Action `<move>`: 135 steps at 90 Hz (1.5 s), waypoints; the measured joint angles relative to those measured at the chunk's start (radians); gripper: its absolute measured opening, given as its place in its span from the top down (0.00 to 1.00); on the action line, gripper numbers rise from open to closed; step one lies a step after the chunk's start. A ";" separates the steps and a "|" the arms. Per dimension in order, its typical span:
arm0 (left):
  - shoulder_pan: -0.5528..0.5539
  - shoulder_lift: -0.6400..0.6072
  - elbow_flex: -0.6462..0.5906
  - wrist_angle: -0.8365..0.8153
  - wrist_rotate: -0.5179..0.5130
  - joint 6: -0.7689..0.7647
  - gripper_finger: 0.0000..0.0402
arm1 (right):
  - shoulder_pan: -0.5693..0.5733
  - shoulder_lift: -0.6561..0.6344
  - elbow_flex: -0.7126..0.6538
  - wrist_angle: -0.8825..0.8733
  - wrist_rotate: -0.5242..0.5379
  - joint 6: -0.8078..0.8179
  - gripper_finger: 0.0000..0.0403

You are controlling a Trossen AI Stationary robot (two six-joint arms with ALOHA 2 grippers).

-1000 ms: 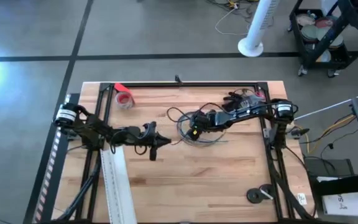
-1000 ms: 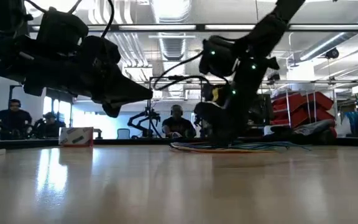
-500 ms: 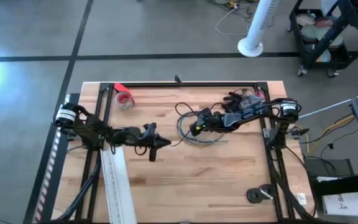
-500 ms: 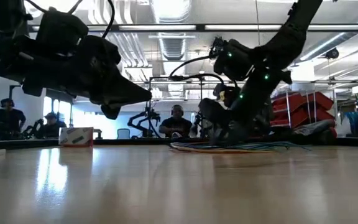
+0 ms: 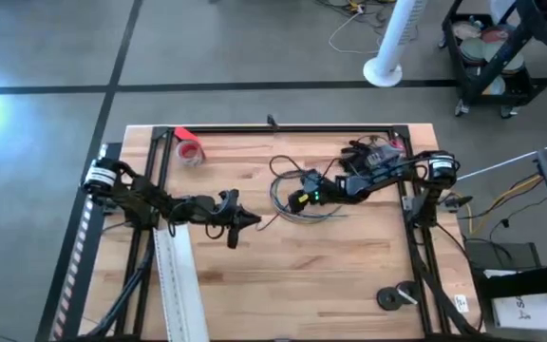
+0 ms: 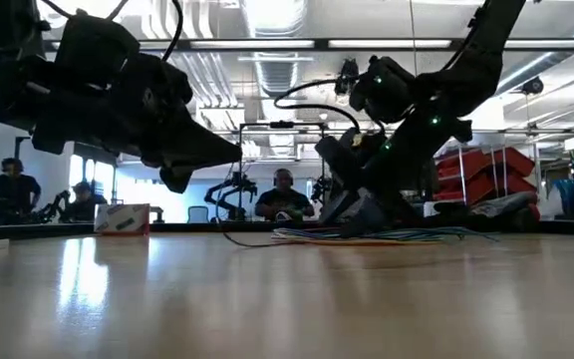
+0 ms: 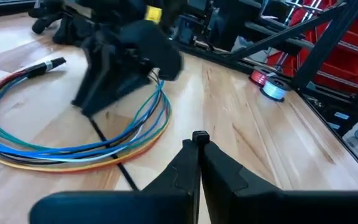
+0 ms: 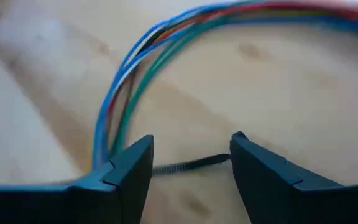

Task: Ziptie cables
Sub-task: Put a zip tie on the cables

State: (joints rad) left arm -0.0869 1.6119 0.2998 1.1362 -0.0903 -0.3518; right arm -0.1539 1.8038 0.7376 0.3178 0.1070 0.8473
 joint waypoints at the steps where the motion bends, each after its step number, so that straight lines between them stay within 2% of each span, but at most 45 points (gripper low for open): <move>1: -0.001 0.000 0.000 0.000 -0.001 -0.001 1.00 | 0.001 0.000 0.000 0.001 -0.003 0.001 0.52; 23: -0.003 0.000 0.000 0.000 -0.007 -0.006 1.00 | 0.003 -0.025 -0.003 -0.021 0.008 -0.031 0.53; 49: -0.004 0.001 0.000 0.000 -0.035 -0.006 1.00 | -0.003 -0.200 -0.004 -0.307 0.075 -0.015 0.54; 58: -0.005 0.001 0.000 0.003 -0.056 -0.006 1.00 | 0.014 -0.224 -0.005 -0.342 0.094 0.010 0.54; 77: -0.006 0.001 0.000 0.007 -0.069 -0.016 1.00 | 0.023 -0.226 -0.007 -0.368 0.157 0.025 0.55; 95: -0.016 0.017 0.012 0.007 -0.111 -0.026 1.00 | 0.056 -0.207 -0.010 -0.385 0.125 0.110 0.55; 135: -0.021 0.228 0.148 0.005 -0.079 -0.039 1.00 | 0.089 -0.164 -0.014 -0.447 0.186 0.149 0.56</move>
State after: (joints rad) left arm -0.1081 1.8401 0.4478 1.1413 -0.1695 -0.3913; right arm -0.0654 1.6398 0.7238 -0.1287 0.2934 0.9962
